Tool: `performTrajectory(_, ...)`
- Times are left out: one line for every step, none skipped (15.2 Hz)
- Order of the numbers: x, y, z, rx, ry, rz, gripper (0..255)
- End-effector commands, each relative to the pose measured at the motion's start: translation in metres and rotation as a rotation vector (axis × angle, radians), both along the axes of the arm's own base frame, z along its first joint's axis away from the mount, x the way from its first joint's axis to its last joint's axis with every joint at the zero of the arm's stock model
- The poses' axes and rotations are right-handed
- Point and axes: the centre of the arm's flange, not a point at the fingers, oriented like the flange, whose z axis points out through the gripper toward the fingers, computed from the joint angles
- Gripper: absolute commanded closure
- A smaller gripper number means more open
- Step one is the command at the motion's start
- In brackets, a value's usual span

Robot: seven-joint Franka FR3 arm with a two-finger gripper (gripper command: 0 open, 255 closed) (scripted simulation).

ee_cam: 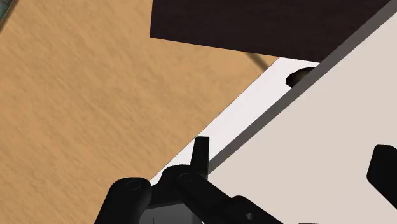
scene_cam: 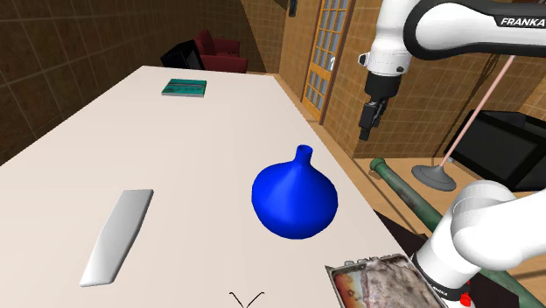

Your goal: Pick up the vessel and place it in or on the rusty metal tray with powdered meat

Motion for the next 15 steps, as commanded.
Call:
performTrajectory(0.0,0.0,0.0,0.0,0.0,0.0,0)
performTrajectory(0.0,0.012,0.002,0.004,0.001,-0.002,0)
performTrajectory(0.001,0.025,0.005,0.009,0.003,-0.004,0)
performTrajectory(0.001,0.037,0.008,0.013,0.004,-0.006,0)
performTrajectory(0.002,0.049,0.01,0.017,0.005,-0.008,0)
performTrajectory(0.002,0.061,0.013,0.022,0.007,-0.01,0)
performTrajectory(0.003,0.074,0.016,0.026,0.008,-0.012,0)
performTrajectory(0.003,0.086,0.018,0.03,0.009,-0.014,0)
performTrajectory(0.004,0.098,0.021,0.035,0.011,-0.016,0)
performTrajectory(0.004,0.11,0.024,0.039,0.012,-0.018,0)
performTrajectory(0.005,0.122,0.027,0.043,0.013,-0.02,0)
performTrajectory(0.006,0.135,0.03,0.047,0.015,-0.023,0)
performTrajectory(0.006,0.147,0.033,0.052,0.016,-0.025,0)
performTrajectory(0.007,0.159,0.036,0.056,0.017,-0.027,0)
performTrajectory(0.008,0.171,0.039,0.06,0.019,-0.029,0)
